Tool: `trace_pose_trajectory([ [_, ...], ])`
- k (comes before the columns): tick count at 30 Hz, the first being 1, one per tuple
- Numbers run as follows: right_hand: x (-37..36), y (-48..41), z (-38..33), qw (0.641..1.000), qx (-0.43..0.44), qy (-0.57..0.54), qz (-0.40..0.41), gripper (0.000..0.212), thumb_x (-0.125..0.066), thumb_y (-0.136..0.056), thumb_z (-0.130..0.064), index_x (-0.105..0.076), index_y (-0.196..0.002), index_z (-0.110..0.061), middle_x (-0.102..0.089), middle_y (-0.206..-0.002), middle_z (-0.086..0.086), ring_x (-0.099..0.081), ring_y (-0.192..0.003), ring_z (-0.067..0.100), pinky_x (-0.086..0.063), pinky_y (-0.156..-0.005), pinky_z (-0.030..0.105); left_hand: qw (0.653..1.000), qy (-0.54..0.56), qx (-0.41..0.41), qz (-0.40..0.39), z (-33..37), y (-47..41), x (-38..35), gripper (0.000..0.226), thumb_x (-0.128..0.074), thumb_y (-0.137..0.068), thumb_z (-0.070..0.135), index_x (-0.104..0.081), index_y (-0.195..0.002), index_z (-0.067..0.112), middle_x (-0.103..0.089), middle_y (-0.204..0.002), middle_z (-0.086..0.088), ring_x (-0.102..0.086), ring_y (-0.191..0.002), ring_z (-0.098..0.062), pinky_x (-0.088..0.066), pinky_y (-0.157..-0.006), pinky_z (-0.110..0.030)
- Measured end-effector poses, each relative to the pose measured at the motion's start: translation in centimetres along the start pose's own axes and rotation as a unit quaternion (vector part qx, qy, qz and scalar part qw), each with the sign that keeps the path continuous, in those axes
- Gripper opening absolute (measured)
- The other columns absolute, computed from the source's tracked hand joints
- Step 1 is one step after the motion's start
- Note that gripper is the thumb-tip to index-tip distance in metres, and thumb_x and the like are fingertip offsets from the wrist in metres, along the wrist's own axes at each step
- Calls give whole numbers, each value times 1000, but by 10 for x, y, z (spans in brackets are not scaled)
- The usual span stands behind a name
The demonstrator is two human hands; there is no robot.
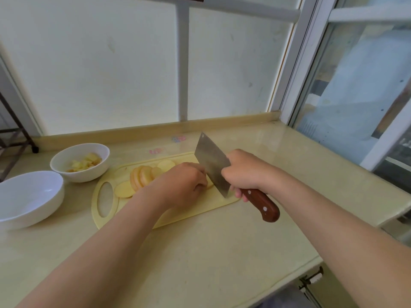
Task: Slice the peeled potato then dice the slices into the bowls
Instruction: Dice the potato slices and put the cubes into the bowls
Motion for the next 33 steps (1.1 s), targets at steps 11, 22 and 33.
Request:
trace_pose_trajectory([
  [11, -6, 21, -3, 1000, 20, -2, 3, 39, -42, -91, -11, -50, -129, -6, -71, -84, 23, -68, -58, 31, -62, -57, 43, 1000, 11, -11, 27, 1, 2, 4, 21, -57, -81, 5, -76, -84, 13, -67, -90, -1, -59, -80, -22, -46, -70, -30],
  [22, -8, 42, -2, 999, -1, 48, -17, 40, -43, -95, -11, -45, -136, -6, -69, -70, 19, -62, -50, 28, -55, -51, 33, 1000, 7, -12, 23, 0, 2, 3, 22, -58, -82, 1, -77, -87, 11, -67, -91, -2, -60, -82, -23, -50, -71, -36],
  [33, -22, 36, -6, 997, -17, 71, -31, 8, -41, -95, -9, -48, -99, -9, -66, -71, 17, -59, -51, 28, -53, -50, 29, 1000, 4, -6, 20, -2, 0, -1, 23, -61, -84, 3, -78, -96, 13, -67, -96, -1, -60, -88, -23, -49, -76, -36],
])
Point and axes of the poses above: each hand's wrist, its own y-axis away from the middle knuckle, its own x-axis out of the back of the hand, z = x × y, the point moved 9 cm from there along -y, towards the middle knuckle
